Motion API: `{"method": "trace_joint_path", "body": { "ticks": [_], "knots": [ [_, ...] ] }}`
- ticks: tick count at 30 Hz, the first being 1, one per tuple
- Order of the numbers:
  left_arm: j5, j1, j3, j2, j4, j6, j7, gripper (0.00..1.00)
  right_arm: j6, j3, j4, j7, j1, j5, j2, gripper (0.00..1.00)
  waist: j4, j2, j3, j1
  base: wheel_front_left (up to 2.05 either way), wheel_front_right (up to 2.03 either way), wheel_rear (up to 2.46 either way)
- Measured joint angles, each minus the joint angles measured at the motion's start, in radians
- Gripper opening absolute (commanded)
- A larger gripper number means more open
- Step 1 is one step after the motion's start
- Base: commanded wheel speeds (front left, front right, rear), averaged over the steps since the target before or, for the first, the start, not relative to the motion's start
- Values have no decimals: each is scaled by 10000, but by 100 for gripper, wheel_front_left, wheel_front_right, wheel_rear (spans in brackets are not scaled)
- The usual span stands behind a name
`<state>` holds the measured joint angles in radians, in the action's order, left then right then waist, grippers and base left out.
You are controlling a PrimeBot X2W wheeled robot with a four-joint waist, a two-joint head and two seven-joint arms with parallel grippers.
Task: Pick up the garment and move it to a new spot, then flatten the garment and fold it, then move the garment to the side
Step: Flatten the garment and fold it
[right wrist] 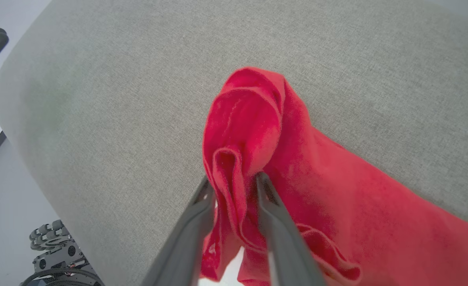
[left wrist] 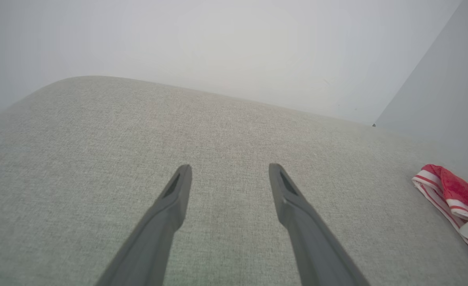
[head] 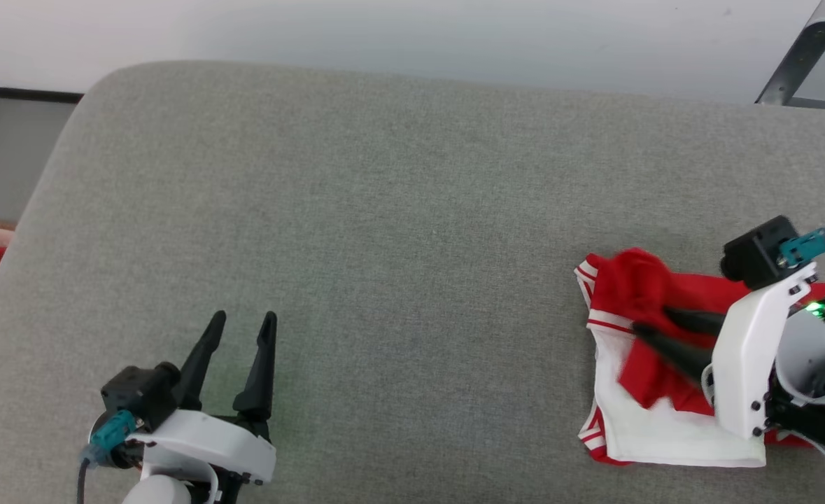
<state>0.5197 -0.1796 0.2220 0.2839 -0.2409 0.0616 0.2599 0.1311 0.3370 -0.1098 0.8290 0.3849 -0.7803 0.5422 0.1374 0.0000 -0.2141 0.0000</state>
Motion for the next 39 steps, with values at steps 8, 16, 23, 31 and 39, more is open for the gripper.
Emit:
{"method": "trace_joint_path", "body": {
  "ticks": [8, 16, 23, 31, 39],
  "knots": [
    [-2, 141, -58, 63, -44, 12, 2, 100, 0, 157, 84, -708, -128, -138, 194, 100, -321, 0, 269, 0, 0, 0, 0],
    [-10, 145, 19, 307, 10, 58, -138, 100, -2, -920, 665, -2119, -561, -33, 397, 100, -850, 0, 607, -1, 0, 0, 0],
    [15, -80, -90, 481, -4, 35, -267, 100, -2, -2153, 1760, -4320, -898, 1014, 65, 100, -1256, 0, 922, 0, 0, 0, 0],
    [111, -269, -284, 732, -328, -2, -267, 100, -2, -3237, 2554, -6523, -1360, 1768, -838, 100, -1489, 0, 1418, 0, 0, 0, 0],
    [288, 558, -500, 895, -230, -151, -215, 100, -2, -3484, 2132, -7304, -2580, 1916, -1032, 100, -1593, 0, 1781, 0, 0, 0, 0]
  ]
}}
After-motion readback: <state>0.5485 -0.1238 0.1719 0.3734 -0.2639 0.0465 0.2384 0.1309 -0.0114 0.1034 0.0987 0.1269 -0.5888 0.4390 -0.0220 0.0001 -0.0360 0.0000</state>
